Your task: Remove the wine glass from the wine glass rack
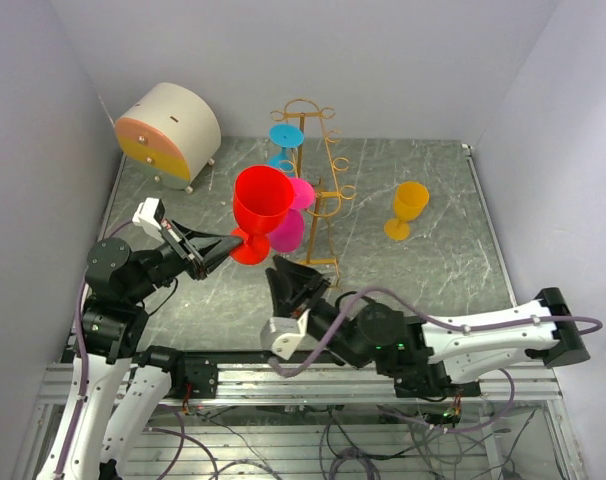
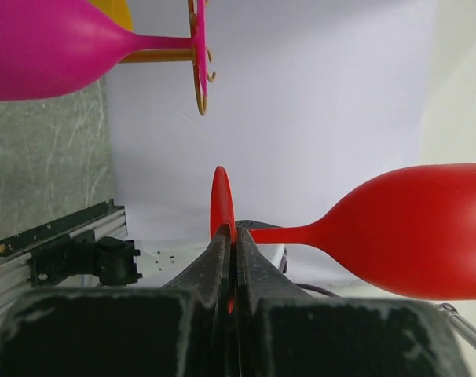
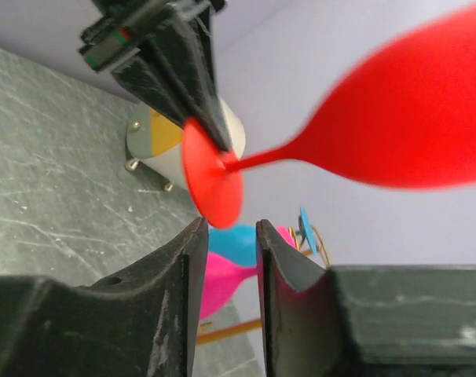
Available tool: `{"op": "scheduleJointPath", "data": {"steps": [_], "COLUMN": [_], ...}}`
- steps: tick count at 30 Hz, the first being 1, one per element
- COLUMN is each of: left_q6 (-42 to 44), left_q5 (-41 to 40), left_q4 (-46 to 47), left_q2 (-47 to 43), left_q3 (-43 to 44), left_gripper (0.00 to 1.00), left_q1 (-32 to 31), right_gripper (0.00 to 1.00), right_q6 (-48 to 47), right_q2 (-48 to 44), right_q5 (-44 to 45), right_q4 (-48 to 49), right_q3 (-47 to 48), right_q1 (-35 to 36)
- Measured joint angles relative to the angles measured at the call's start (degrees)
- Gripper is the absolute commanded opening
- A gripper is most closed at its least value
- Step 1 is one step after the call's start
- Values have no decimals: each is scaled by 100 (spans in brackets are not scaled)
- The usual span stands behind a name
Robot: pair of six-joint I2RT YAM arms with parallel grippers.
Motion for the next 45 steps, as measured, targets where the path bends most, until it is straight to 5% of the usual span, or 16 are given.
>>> {"op": "scheduleJointPath", "data": {"steps": [5, 13, 18, 22, 25, 29, 32, 35, 45], "left_q6": [293, 1445, 2273, 2809, 3121, 3499, 3698, 3834, 3980], "left_q5": [-170, -634, -1043, -1364, -1526, -1705, -1775, -1779, -1762], "left_q4": [63, -138, -634, -981, -1196, -1510, -1661, -1762, -1786], "left_q2": [-22, -114, -236, -402, -448, -367, -240, -107, 251], "left_q3": [-4, 39, 341, 605, 748, 909, 979, 1008, 1082], "left_gripper": [7, 7, 7, 7, 7, 7, 7, 7, 7], "left_q1": [0, 0, 0, 0, 0, 0, 0, 0, 0], "right_gripper": [35, 35, 34, 27, 0, 0, 30, 47, 51], "right_q6": [994, 3403, 4568, 5521, 6140, 6811, 7125, 7337, 7591], "right_q2": [-728, -844, -310, 232, 649, 1060, 1141, 1115, 1154], "right_q5": [800, 2291, 2367, 1526, 529, -946, -2127, -3272, -5178], "right_q4": [-743, -2962, -4201, -5254, -5941, -6559, -6837, -6957, -7342], "right_q3": [162, 2059, 3246, 4127, 4955, 5971, 6382, 6452, 6319], "right_q1": [192, 118, -835, -2426, -3421, -4166, -4306, -4312, -4312]}}
